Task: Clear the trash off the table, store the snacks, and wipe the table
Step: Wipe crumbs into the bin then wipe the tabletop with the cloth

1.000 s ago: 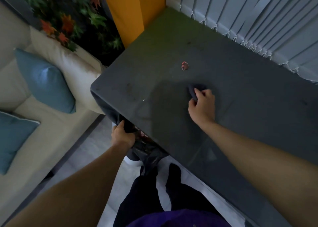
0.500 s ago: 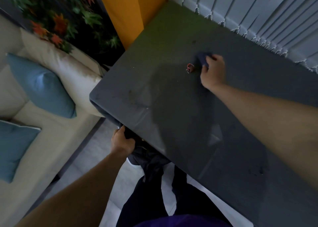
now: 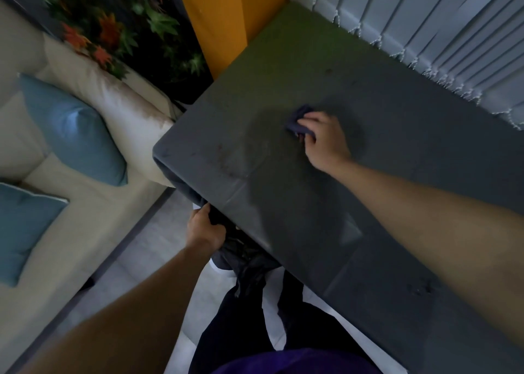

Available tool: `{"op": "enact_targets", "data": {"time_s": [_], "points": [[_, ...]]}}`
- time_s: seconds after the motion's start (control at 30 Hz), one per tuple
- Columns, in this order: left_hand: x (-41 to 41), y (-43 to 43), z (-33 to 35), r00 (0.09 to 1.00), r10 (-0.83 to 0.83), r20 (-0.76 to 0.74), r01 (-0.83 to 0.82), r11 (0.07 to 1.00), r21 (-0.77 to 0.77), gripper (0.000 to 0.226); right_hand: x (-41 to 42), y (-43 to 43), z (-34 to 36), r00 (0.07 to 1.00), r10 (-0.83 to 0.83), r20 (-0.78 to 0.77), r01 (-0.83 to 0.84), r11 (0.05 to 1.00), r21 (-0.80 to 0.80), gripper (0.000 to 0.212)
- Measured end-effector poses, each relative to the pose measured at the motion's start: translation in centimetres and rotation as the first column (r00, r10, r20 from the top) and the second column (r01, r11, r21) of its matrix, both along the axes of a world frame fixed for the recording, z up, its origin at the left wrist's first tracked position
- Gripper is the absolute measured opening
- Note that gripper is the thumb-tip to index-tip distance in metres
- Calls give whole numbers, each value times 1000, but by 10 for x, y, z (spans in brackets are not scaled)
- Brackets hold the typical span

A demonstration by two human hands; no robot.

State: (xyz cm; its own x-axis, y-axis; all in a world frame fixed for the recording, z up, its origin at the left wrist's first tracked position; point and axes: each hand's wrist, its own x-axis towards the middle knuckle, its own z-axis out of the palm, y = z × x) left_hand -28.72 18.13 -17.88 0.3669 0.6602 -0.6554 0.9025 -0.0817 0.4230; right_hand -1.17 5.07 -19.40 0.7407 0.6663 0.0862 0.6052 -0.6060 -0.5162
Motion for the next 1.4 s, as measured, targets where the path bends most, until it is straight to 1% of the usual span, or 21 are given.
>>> {"op": "enact_targets", "data": {"time_s": [0.13, 0.17, 0.27, 0.33, 0.4, 0.47, 0.53, 0.57, 0.67, 0.7, 0.8, 0.97, 1.0, 1.03, 1.1, 1.13, 1.2, 1.27, 1.33, 1.37, 1.4], "points": [[-4, -5, -2, 1000, 17, 15, -16, 999, -35, 63, -47, -14, 1, 959, 283, -23, -281, 958, 65, 36], [-6, -6, -4, 1000, 20, 16, -19, 999, -34, 64, -51, -17, 1, 963, 268, -5, -267, 960, 86, 38], [-12, -12, -6, 999, 37, 16, -37, 999, -13, 66, -53, -23, -3, 1000, 6, 13, -7, 994, 107, 38], [-16, -18, -5, 998, 56, 28, -56, 998, -5, 68, -62, -25, -5, 1000, -11, -1, 11, 997, 72, 37], [-20, -25, -5, 997, 68, 37, -68, 998, 5, 71, -81, -26, -4, 989, 149, -8, -148, 986, 72, 37], [-22, -31, -6, 995, 90, 44, -91, 996, 10, 72, -103, -30, 0, 934, 354, -43, -349, 933, 89, 37], [-26, -37, -5, 994, 101, 42, -102, 995, 16, 72, -117, -34, 3, 899, 434, -60, -427, 898, 103, 37], [-27, -39, -4, 994, 103, 40, -104, 994, 21, 72, -120, -34, 2, 916, 398, -51, -390, 913, 118, 38], [-33, -44, -2, 992, 120, 45, -121, 992, 30, 72, -122, -30, -1, 986, 157, -52, -151, 983, 101, 39], [-36, -46, -2, 991, 129, 48, -130, 991, 27, 72, -126, -29, -2, 987, 150, -53, -146, 986, 84, 39], [-41, -52, -1, 988, 147, 54, -147, 989, 14, 72, -151, -33, -3, 948, 315, -47, -311, 947, 79, 38], [-44, -62, 3, 984, 158, 84, -160, 987, 23, 69, -185, -49, 7, 757, 646, -102, -635, 763, 120, 41], [-44, -64, 3, 983, 163, 85, -165, 986, 22, 70, -183, -50, 6, 767, 638, -67, -627, 768, 129, 41], [-45, -65, 4, 982, 169, 87, -172, 985, 23, 71, -177, -51, 5, 814, 579, -42, -570, 811, 137, 40], [-47, -65, 5, 980, 178, 87, -182, 983, 31, 72, -166, -52, 2, 928, 371, -24, -366, 924, 112, 38], [-48, -66, 5, 981, 175, 84, -179, 983, 39, 72, -164, -53, 0, 951, 308, -28, -305, 949, 81, 38], [-49, -66, 7, 984, 160, 78, -165, 985, 56, 72, -168, -57, -1, 922, 386, -32, -384, 922, 47, 37], [-49, -67, 9, 987, 141, 71, -146, 986, 75, 72, -178, -64, 2, 811, 584, -32, -581, 811, 67, 36], [-49, -69, 10, 990, 127, 65, -132, 988, 83, 72, -181, -70, 5, 732, 681, -12, -678, 731, 79, 35], [-49, -69, 11, 990, 128, 65, -133, 988, 78, 72, -176, -72, 6, 755, 655, 5, -653, 752, 86, 35], [-49, -70, 13, 989, 133, 67, -138, 988, 70, 72, -169, -75, 5, 820, 572, 27, -571, 815, 99, 36]]}}
